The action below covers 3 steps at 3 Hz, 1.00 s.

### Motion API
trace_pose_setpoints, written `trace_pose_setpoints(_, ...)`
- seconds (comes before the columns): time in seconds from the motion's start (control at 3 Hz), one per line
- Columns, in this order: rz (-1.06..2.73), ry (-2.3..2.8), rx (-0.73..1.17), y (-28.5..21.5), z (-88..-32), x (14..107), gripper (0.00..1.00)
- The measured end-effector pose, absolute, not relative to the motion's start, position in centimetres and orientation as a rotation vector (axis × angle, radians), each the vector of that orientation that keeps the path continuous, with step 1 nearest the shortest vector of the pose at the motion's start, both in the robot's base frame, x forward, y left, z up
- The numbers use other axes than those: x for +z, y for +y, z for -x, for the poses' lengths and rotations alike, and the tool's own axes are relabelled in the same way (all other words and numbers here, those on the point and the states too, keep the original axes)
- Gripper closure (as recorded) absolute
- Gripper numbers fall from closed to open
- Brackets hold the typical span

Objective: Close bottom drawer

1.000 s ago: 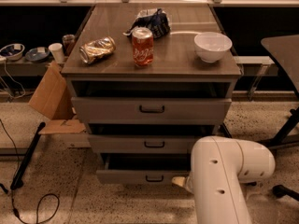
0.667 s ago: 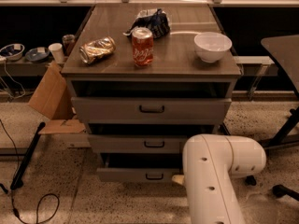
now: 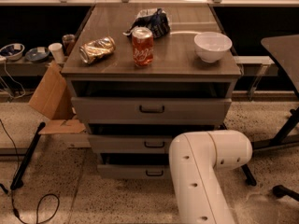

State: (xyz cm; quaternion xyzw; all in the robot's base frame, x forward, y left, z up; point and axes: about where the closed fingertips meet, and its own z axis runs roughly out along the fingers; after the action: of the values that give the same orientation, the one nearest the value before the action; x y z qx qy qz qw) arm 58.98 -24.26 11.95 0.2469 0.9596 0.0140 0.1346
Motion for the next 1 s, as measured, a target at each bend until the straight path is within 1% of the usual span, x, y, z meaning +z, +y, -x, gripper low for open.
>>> trace_pose_setpoints(1.0,-0.861,2.784,0.078,-24.02,-59.8,12.7,0.0)
